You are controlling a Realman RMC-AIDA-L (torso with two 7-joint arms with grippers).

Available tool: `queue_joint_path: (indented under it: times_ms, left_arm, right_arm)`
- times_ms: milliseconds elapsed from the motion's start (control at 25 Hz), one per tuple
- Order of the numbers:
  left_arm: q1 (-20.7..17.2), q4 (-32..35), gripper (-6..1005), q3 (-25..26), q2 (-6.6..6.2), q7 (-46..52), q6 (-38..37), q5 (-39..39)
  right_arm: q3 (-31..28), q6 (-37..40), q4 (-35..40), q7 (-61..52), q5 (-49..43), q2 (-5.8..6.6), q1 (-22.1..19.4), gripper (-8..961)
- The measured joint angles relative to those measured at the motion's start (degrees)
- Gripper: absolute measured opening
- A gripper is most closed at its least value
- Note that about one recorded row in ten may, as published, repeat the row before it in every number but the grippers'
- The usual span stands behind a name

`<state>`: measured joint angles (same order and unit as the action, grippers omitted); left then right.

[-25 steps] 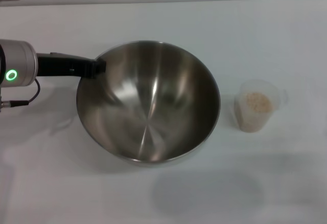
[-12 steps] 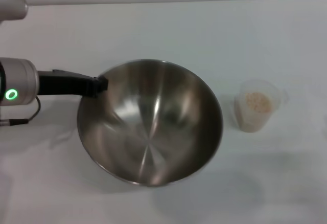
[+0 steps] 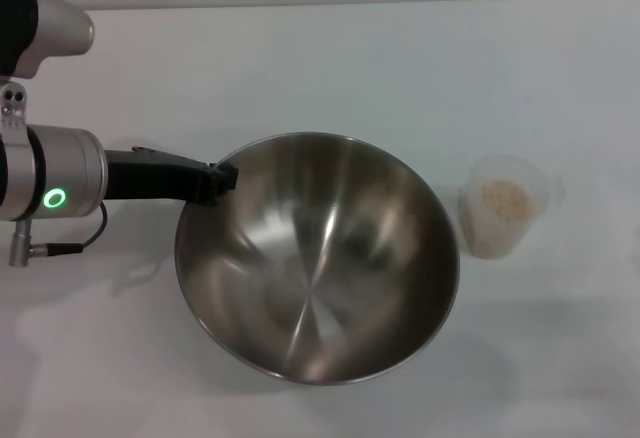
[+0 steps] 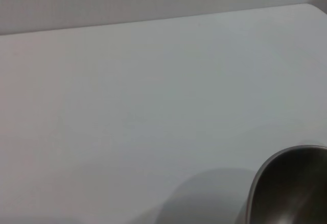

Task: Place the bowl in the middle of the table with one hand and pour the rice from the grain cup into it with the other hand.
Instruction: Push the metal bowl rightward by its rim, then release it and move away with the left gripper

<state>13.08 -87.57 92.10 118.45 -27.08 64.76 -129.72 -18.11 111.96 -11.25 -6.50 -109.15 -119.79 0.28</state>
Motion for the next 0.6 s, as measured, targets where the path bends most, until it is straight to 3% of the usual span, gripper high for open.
queue_joint_path:
  times_ms: [600]
  left_arm:
    - [0.83,3.26,92,-2.79,0.13,-0.18,-4.04,1.47]
  right_arm:
    - [0.00,0.11,0.02,0.00,0.00,0.07,-0.15,815]
